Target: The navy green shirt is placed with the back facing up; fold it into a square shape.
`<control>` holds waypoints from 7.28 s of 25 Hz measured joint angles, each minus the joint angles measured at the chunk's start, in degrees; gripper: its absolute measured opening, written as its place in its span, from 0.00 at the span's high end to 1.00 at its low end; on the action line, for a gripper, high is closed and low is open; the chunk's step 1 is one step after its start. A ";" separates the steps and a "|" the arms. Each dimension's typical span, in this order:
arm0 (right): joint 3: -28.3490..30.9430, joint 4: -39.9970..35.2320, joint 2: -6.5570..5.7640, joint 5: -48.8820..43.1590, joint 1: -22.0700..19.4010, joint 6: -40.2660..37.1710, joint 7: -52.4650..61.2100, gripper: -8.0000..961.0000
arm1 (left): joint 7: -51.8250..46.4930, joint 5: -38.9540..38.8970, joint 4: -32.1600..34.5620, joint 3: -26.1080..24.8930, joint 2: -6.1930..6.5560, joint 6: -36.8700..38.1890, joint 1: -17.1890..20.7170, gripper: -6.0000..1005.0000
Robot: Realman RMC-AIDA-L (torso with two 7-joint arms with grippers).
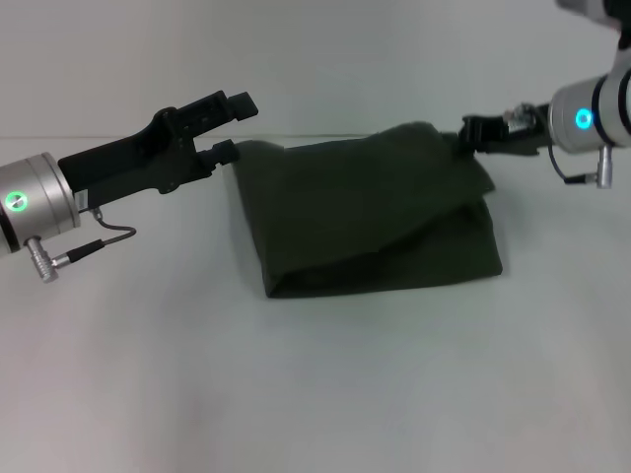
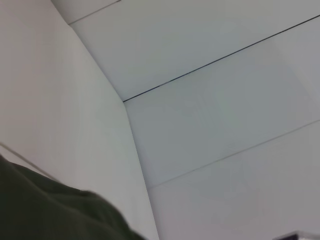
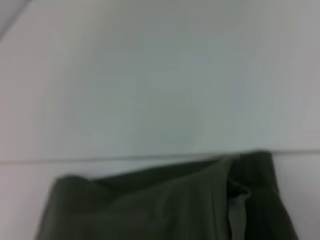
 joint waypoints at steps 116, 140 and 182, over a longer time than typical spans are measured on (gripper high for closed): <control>36.33 -5.68 -2.23 49.37 -34.29 -46.76 -32.62 0.05 | -12.76 8.19 -17.98 7.16 -2.43 -21.48 -3.95 0.18; 36.51 -3.93 -2.65 49.42 -34.16 -46.41 -32.54 0.05 | -10.94 8.12 -17.79 7.27 -2.69 -20.92 -2.97 0.93; 30.47 -4.90 -7.06 31.70 -31.09 -44.55 -32.79 0.05 | 25.46 13.67 -5.75 -6.77 4.60 17.16 5.71 0.39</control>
